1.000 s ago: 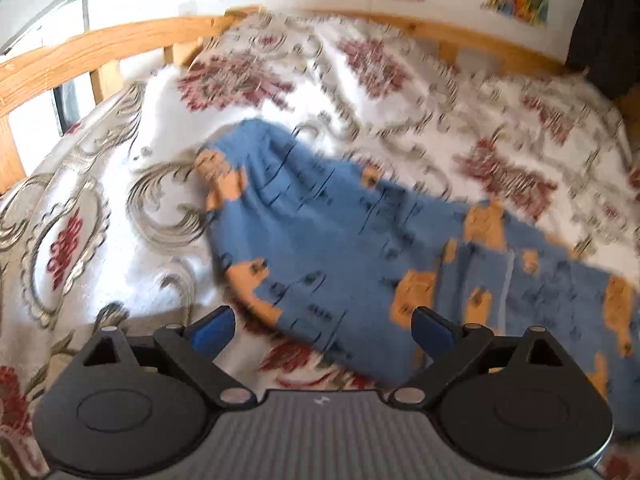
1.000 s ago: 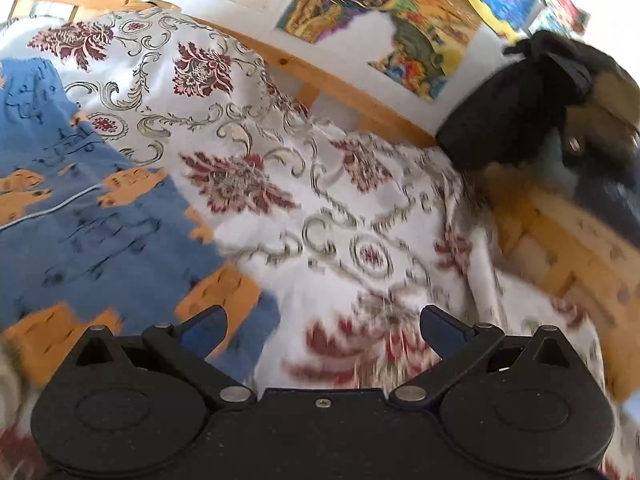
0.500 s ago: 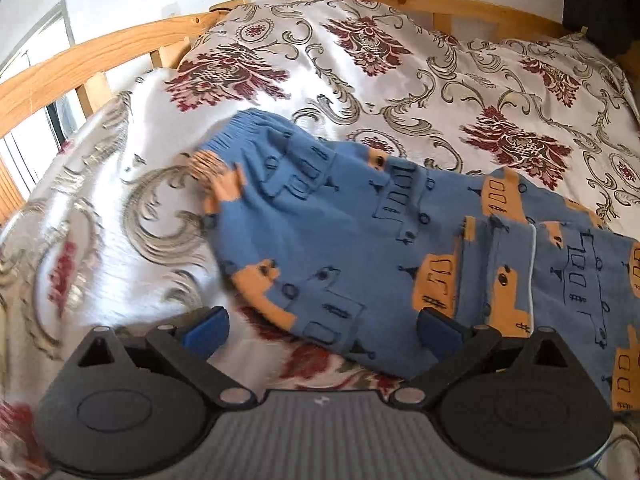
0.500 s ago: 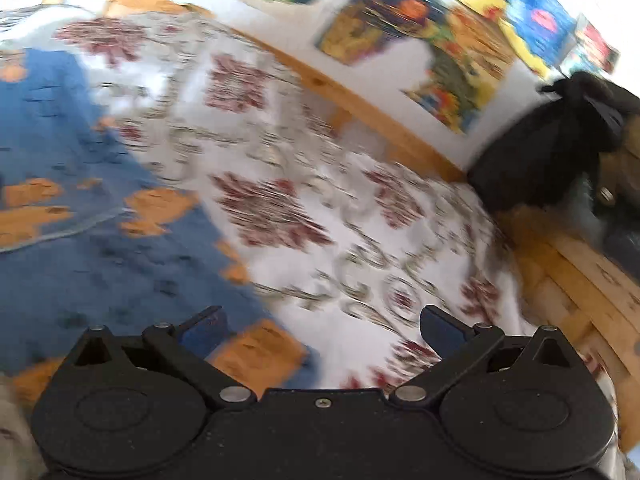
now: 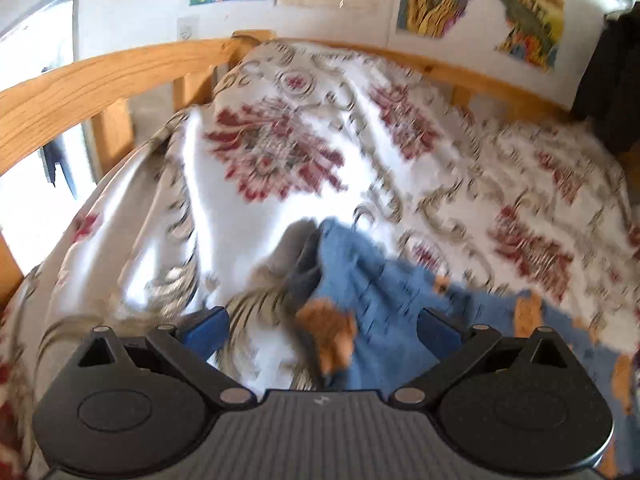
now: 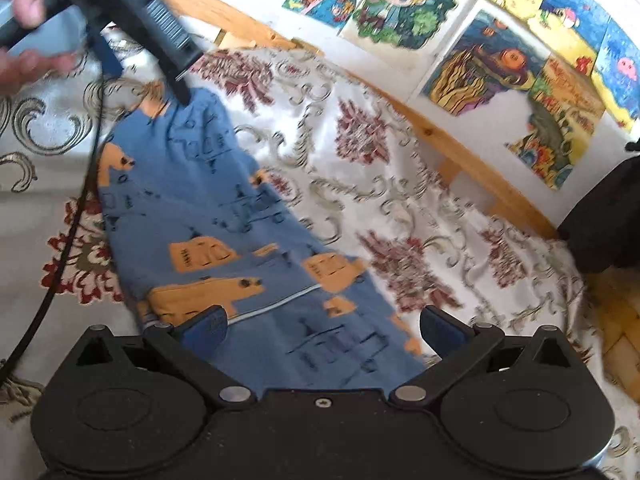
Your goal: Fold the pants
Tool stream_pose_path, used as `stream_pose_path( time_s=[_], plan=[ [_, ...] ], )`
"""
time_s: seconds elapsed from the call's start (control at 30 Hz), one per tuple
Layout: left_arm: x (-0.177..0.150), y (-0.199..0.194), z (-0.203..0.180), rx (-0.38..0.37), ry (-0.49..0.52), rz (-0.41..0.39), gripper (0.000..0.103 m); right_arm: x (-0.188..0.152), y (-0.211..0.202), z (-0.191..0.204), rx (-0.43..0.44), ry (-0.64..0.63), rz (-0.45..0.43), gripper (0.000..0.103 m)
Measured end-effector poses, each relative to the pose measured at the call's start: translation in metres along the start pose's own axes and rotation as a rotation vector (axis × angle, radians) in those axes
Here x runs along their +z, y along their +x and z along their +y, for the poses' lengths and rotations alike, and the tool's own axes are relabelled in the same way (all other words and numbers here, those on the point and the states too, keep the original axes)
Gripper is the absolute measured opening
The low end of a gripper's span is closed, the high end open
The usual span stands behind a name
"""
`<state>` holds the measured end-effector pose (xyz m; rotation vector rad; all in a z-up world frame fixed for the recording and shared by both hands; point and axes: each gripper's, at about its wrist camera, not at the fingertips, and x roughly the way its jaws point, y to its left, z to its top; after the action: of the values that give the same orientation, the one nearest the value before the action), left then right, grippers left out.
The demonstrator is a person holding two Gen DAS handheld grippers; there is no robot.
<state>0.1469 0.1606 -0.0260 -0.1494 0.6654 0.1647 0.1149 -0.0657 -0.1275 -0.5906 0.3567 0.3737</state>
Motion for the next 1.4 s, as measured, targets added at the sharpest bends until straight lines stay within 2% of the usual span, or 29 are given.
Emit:
stream_pose_path(
  time_s=[0.1, 0.3, 0.37, 0.5, 0.53, 0.57, 0.63, 0.77, 0.93, 1.0, 1.07, 1.13, 1.23, 1.4],
  plan=[
    [0.006, 0.007, -0.001, -0.019, 0.043, -0.063, 0.102, -0.002, 0.006, 0.006, -0.005, 0.000, 0.015, 0.102],
    [0.008, 0.029, 0.008, -0.054, 0.043, -0.022, 0.096, 0.002, 0.009, 0.001, -0.018, 0.051, 0.000, 0.102],
    [0.007, 0.026, 0.011, -0.052, 0.043, -0.016, 0.091, 0.001, 0.012, 0.001, -0.013, 0.059, 0.006, 0.102],
    [0.000, 0.012, 0.014, -0.059, 0.066, 0.007, 0.087, -0.002, 0.015, 0.001, -0.008, 0.067, 0.005, 0.102],
    [-0.001, 0.011, 0.013, -0.055, 0.075, 0.006, 0.081, -0.002, 0.016, 0.000, -0.005, 0.074, 0.005, 0.102],
    [-0.001, 0.011, 0.011, -0.042, 0.082, 0.012, 0.061, -0.003, 0.016, -0.001, -0.003, 0.080, 0.005, 0.102],
    [0.000, 0.016, 0.009, -0.020, 0.091, 0.031, 0.032, -0.003, 0.017, -0.001, -0.003, 0.086, 0.006, 0.102],
    [0.002, 0.015, 0.013, -0.032, 0.048, 0.018, 0.025, -0.003, 0.017, 0.001, -0.010, 0.078, 0.002, 0.102],
    [0.007, 0.010, 0.007, -0.013, 0.063, -0.044, 0.024, 0.001, 0.020, 0.004, -0.018, 0.079, -0.006, 0.102],
    [0.005, 0.015, 0.001, 0.036, 0.110, -0.041, 0.031, -0.001, 0.022, 0.005, -0.020, 0.081, -0.001, 0.102],
    [0.003, 0.019, -0.003, 0.112, 0.141, -0.038, 0.071, -0.002, 0.023, 0.005, -0.018, 0.089, 0.002, 0.102],
    [0.003, 0.019, -0.003, 0.143, 0.143, -0.055, 0.080, -0.001, 0.023, 0.003, -0.015, 0.093, 0.006, 0.102],
    [0.006, 0.025, 0.004, 0.094, 0.092, -0.042, 0.084, 0.001, 0.022, 0.003, -0.013, 0.077, 0.005, 0.102],
    [0.011, 0.028, 0.020, -0.034, -0.029, -0.019, 0.082, 0.004, 0.008, -0.002, -0.033, 0.087, -0.013, 0.102]
  ],
)
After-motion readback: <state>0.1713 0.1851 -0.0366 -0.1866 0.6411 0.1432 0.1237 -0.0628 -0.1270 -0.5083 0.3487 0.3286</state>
